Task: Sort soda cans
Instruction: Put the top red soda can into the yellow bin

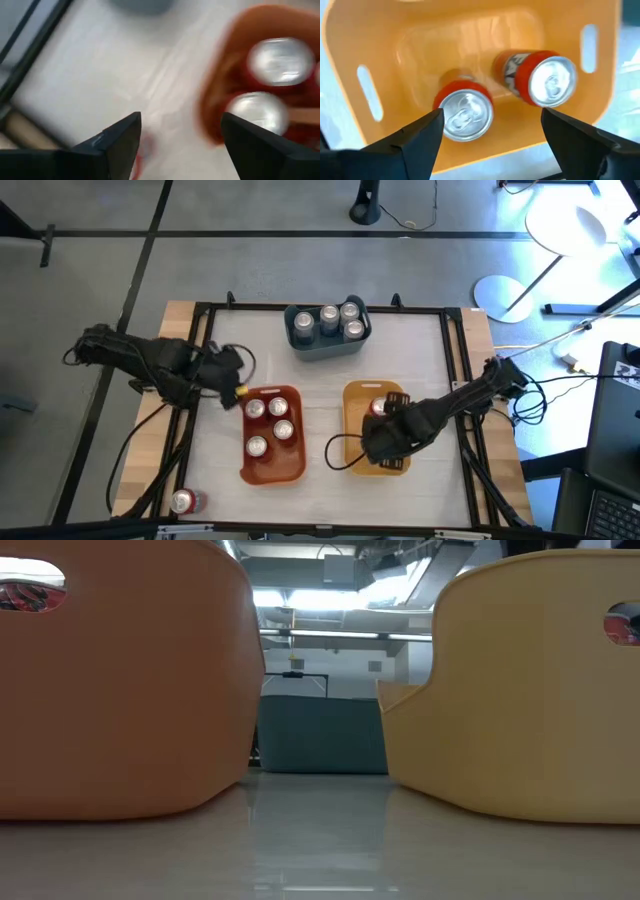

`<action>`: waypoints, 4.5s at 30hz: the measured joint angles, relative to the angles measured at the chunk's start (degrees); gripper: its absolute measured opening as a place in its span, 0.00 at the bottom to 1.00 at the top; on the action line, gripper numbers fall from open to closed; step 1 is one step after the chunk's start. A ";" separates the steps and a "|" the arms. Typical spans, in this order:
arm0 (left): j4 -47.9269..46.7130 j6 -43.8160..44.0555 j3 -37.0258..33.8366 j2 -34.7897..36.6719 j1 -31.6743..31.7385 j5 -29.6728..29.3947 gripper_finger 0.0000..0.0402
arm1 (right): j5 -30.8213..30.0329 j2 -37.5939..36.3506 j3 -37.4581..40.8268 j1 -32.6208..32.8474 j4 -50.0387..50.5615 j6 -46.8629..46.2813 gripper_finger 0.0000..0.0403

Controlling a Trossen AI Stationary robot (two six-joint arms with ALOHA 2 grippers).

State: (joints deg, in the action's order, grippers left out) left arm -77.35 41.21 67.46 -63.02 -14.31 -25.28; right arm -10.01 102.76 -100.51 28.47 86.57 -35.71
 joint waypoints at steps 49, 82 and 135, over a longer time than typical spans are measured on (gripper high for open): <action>-2.72 -0.75 -19.36 2.20 22.41 10.64 0.92 | -5.39 -1.01 0.11 0.07 -2.74 -1.31 0.82; 19.26 -9.24 8.41 -1.02 18.74 8.94 0.72 | -9.77 -0.99 0.11 9.42 1.61 -13.71 0.82; 32.24 -25.55 38.58 -58.39 9.86 18.03 0.88 | -14.53 -1.01 0.09 11.26 0.06 -13.57 0.82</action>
State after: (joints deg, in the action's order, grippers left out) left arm -45.11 15.66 106.04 -121.40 -4.45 -7.24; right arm -24.53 101.75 -100.42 39.72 86.63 -49.28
